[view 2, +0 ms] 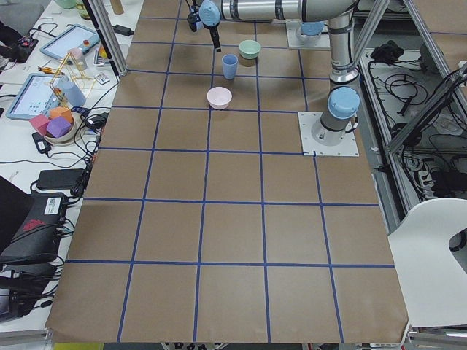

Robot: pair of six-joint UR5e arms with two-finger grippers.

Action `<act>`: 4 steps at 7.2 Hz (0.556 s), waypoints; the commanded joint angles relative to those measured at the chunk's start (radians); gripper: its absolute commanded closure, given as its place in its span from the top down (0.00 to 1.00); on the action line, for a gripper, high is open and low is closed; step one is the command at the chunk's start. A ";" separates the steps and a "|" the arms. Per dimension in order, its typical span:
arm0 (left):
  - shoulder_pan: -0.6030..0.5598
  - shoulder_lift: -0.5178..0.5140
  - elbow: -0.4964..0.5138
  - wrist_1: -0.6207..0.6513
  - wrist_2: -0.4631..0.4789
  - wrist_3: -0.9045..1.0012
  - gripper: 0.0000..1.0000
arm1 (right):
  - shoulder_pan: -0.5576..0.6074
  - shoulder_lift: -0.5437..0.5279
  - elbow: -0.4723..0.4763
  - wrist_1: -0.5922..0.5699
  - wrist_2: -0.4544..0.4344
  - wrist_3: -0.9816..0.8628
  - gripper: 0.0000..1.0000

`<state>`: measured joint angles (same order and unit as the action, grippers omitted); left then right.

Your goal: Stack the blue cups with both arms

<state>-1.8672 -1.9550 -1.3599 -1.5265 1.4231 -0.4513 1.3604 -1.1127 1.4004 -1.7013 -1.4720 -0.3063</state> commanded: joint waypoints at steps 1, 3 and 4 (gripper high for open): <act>0.092 0.088 0.128 -0.156 0.023 0.273 1.00 | 0.067 -0.070 0.000 0.074 0.058 0.066 0.00; 0.121 0.148 0.122 -0.091 0.112 0.312 1.00 | 0.204 -0.111 0.009 0.081 0.055 0.229 0.00; 0.153 0.180 0.073 -0.089 0.114 0.313 1.00 | 0.270 -0.134 0.018 0.097 0.055 0.298 0.00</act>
<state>-1.7460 -1.8142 -1.2509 -1.6293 1.5226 -0.1532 1.5491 -1.2185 1.4108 -1.6184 -1.4183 -0.0984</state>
